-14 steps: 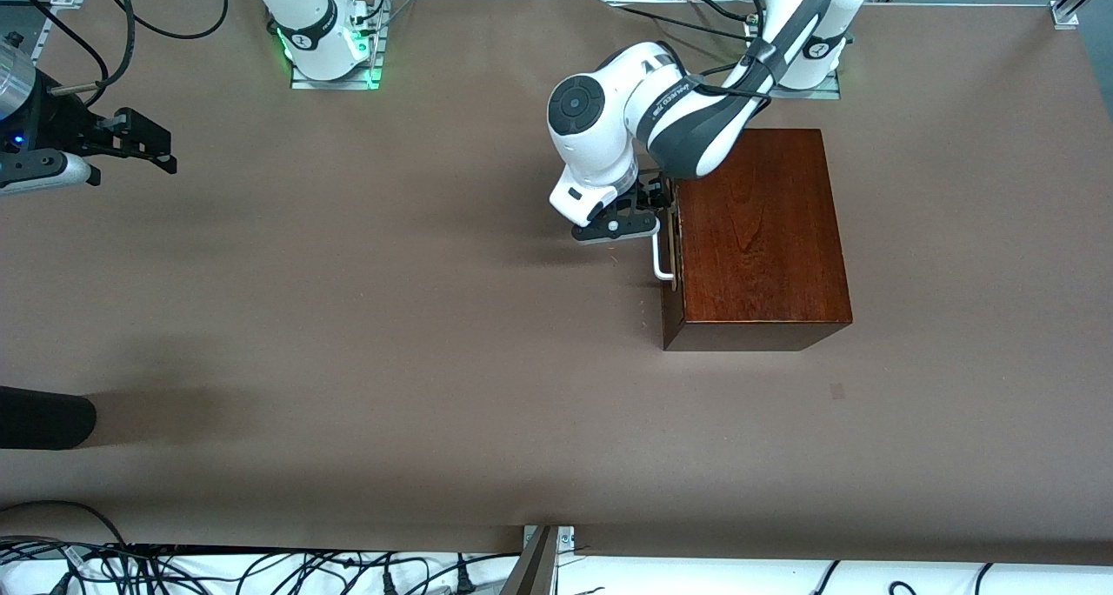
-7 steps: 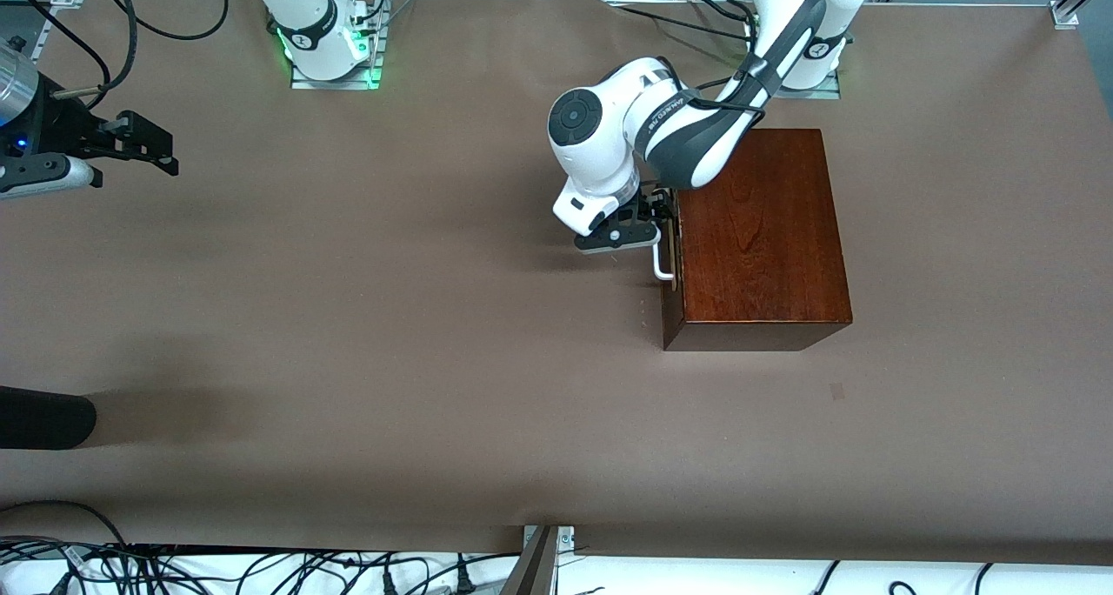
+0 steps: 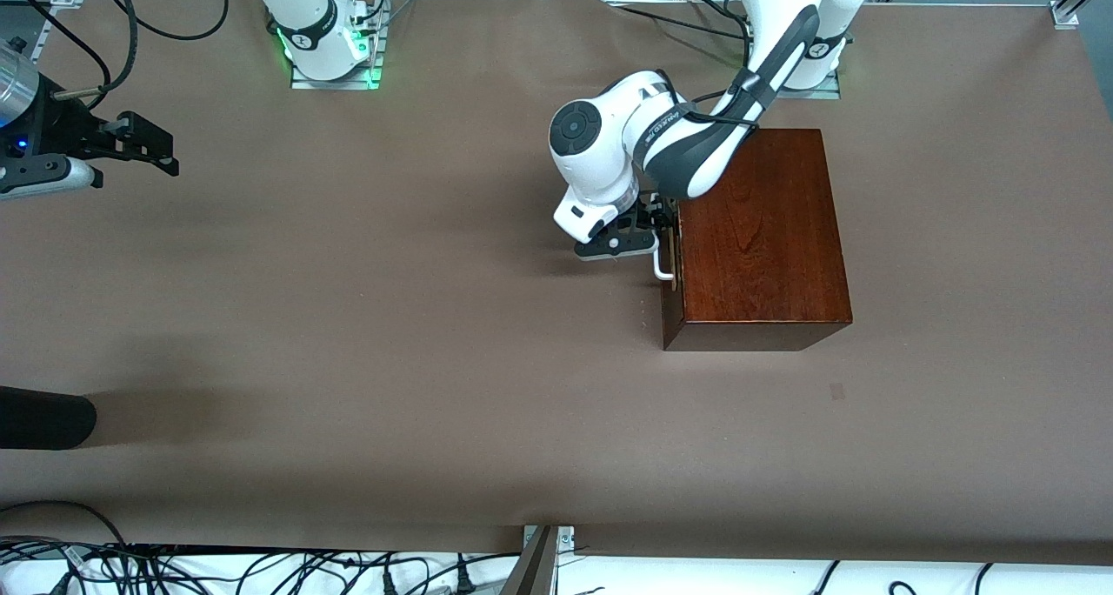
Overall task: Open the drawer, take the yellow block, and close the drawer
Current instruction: 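Grip the white handle with the left gripper and pull the drawer open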
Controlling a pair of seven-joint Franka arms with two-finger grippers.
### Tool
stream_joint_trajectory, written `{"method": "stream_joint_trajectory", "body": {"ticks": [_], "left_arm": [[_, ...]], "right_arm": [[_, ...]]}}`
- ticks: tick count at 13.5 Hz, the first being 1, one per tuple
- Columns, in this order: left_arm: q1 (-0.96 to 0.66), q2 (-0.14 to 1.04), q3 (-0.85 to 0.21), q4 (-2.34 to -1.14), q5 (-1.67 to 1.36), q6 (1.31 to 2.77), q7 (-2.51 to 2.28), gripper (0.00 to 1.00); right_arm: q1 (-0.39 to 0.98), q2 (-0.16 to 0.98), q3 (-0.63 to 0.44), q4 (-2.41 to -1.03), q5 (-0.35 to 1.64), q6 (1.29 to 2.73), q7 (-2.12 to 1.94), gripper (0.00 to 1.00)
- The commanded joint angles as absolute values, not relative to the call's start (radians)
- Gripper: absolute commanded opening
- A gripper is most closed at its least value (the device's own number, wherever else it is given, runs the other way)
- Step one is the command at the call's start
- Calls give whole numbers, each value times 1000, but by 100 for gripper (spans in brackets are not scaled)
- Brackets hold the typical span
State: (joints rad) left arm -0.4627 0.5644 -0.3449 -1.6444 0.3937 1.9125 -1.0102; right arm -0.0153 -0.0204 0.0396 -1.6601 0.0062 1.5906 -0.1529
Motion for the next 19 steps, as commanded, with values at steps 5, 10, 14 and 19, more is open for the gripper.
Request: {"method": "stream_joint_trajectory", "body": {"ticks": [5,10,14,19], "left_arm": [[-486,591,-339,-1641,408,1988,-1097,100],[-532,620,-339,-1608,402,1993,-1158,100],[-584,655,-336,-1537,400,1993,-1198,100],[-649,701,-319,-1471,400,2012,-1238,100]], "right_arm": [[-25,-15,46,-1649,6,1580,-149,100],[-26,-15,46,-1649,6,1580,-149,100],[-26,-15,44,-1649,6,1580,-149,100],[-28,-15,44,-1649,6,1580,-149,100]]}}
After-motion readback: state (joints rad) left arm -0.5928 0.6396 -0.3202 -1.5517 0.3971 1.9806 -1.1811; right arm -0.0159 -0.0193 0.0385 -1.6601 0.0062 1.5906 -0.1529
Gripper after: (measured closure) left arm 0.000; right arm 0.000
